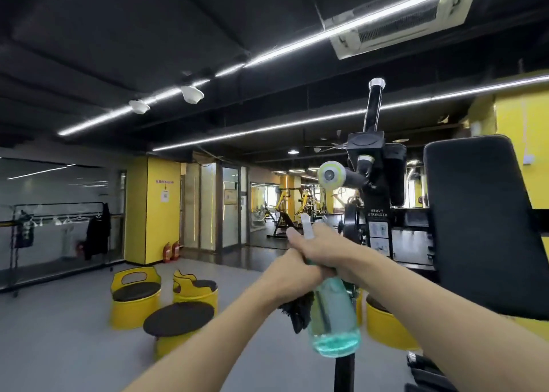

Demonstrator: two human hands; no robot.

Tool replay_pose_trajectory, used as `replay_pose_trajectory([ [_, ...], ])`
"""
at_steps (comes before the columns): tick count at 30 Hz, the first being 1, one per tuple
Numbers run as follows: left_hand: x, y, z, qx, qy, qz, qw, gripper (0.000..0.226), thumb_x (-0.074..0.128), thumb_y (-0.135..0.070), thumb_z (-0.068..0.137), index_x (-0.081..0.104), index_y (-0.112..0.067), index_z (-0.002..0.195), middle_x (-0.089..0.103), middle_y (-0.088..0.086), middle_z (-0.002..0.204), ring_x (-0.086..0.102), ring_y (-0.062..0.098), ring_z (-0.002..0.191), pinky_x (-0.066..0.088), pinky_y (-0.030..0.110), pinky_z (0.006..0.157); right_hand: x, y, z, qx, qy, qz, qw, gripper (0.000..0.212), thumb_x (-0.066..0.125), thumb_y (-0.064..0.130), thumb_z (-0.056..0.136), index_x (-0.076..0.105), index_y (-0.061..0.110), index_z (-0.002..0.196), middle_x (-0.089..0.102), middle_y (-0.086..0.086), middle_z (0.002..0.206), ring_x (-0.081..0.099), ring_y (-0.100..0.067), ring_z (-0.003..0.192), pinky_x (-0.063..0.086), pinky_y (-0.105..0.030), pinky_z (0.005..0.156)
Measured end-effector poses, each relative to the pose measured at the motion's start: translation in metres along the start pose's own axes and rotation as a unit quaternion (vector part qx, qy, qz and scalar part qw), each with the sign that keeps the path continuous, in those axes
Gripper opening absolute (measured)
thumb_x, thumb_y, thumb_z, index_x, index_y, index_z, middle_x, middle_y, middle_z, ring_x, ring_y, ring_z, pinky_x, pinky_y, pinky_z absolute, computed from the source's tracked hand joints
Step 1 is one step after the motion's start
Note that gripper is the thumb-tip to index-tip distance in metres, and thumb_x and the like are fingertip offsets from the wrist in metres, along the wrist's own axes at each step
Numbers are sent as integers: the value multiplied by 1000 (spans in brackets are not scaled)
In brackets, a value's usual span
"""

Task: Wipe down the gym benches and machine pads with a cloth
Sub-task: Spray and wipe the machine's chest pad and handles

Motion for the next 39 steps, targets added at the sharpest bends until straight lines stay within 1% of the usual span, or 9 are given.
replay_pose_trajectory([
  [5,-39,47,-1,35,-31,-100,994,38,65,-44,72,68,-32,107,72,-10,92,66,10,83,58,33,73,57,13,23,35,46,-46,997,85,66,71,74,48,3,122,63,-11,112,65,-23,99,57,-38,83],
  [10,-58,74,13,49,-22,-217,975,21,56,-26,75,64,-25,94,61,5,77,56,16,68,44,30,61,86,32,22,70,136,-32,988,55,80,49,76,52,3,86,62,-8,78,64,-13,67,53,-27,65],
  [12,-57,81,23,35,12,-258,965,29,56,-31,71,68,-18,94,67,14,82,67,25,74,53,38,65,87,33,23,82,144,-21,986,71,79,65,65,55,3,92,66,-10,97,67,-18,89,57,-38,83],
  [14,-54,94,39,3,35,-276,960,28,64,-39,77,65,-12,83,63,9,75,64,22,66,49,33,61,77,28,31,94,97,-14,991,80,65,75,71,59,13,121,53,-9,140,50,-25,130,42,-50,108],
  [16,-48,107,56,-17,50,-279,959,36,67,-47,69,59,-14,79,55,7,73,57,19,64,43,32,62,56,23,41,91,13,3,996,69,46,67,91,50,16,138,37,0,153,32,-23,143,35,-47,111],
  [23,-31,110,102,81,92,-257,959,32,68,-44,71,52,-17,77,46,6,70,44,17,64,35,33,63,-28,-15,77,155,-192,-65,967,18,58,25,96,66,15,108,65,-6,109,61,-18,92,51,-35,77],
  [28,-31,75,126,150,146,-263,942,40,71,-37,83,42,-16,66,39,2,60,38,16,52,32,26,55,-61,-24,63,190,-269,-94,940,23,41,4,97,60,15,104,52,-5,88,49,-18,78,40,-30,67],
  [33,-28,21,132,223,202,-284,910,22,69,-33,86,58,-15,79,62,7,71,63,20,63,46,26,61,-115,5,-9,144,-482,-39,863,19,41,5,95,52,14,108,52,-8,86,46,-18,69,30,-25,55],
  [39,-32,-10,134,246,252,-305,885,45,69,-41,67,70,-3,91,65,-1,76,61,15,65,47,28,63,-89,42,-64,162,-514,-42,841,16,43,-5,93,54,6,94,54,-6,77,48,-16,65,30,-24,54],
])
Point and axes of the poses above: each hand's wrist, its own z-axis towards the middle knuckle, its own x-axis out of the palm, y = z × x, the point moved 10 cm from there along z, towards the middle knuckle
